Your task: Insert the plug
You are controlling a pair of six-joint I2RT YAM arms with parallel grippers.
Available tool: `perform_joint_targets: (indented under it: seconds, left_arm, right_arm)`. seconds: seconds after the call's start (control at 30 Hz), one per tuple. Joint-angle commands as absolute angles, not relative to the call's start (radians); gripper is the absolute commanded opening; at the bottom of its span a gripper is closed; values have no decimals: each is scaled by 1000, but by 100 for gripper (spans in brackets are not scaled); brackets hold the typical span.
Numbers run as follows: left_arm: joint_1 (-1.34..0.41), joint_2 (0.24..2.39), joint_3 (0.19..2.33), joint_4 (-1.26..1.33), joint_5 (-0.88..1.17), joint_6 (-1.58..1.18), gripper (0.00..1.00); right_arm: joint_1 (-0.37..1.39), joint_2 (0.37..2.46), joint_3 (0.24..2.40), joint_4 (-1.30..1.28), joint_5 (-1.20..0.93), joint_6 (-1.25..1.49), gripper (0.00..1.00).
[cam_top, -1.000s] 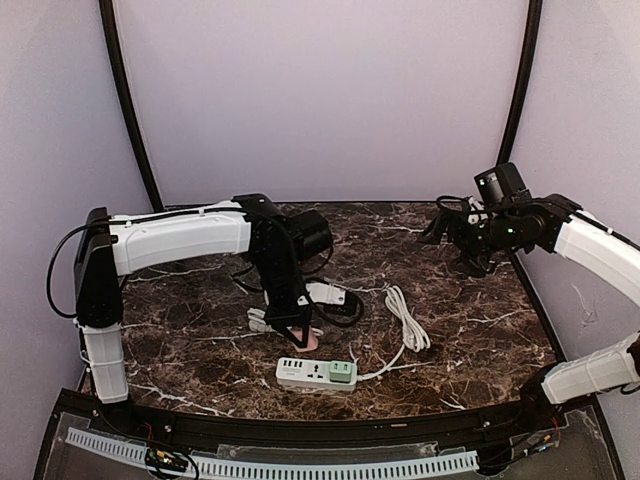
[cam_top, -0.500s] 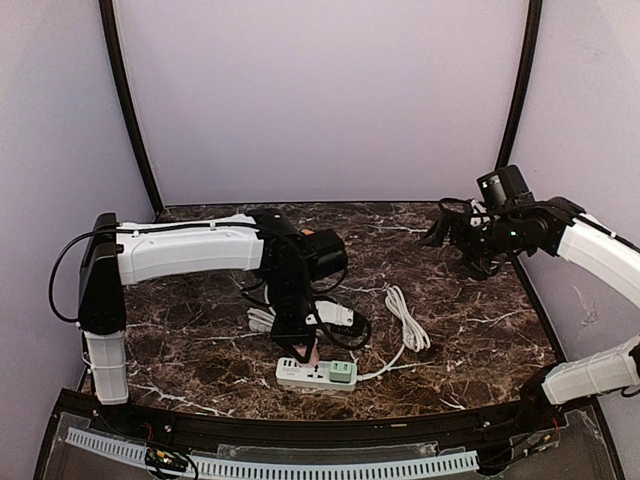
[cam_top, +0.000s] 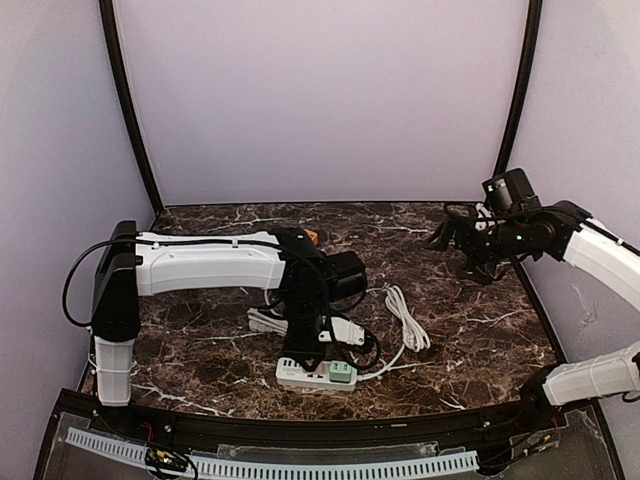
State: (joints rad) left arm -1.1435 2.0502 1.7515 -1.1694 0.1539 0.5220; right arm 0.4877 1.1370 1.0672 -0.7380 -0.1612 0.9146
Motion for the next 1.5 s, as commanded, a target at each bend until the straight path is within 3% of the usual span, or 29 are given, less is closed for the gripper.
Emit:
perform_joint_targets:
  seconds: [0.0, 1.47]
  left_arm:
    - [-1154, 2053, 1775, -1178, 123, 512, 1]
    - [-1219, 2145, 1807, -1164, 39, 424, 1]
  right_arm:
    - [482, 1104, 1048, -747, -156, 920, 99]
    - [482, 976, 981, -803, -151, 954, 99]
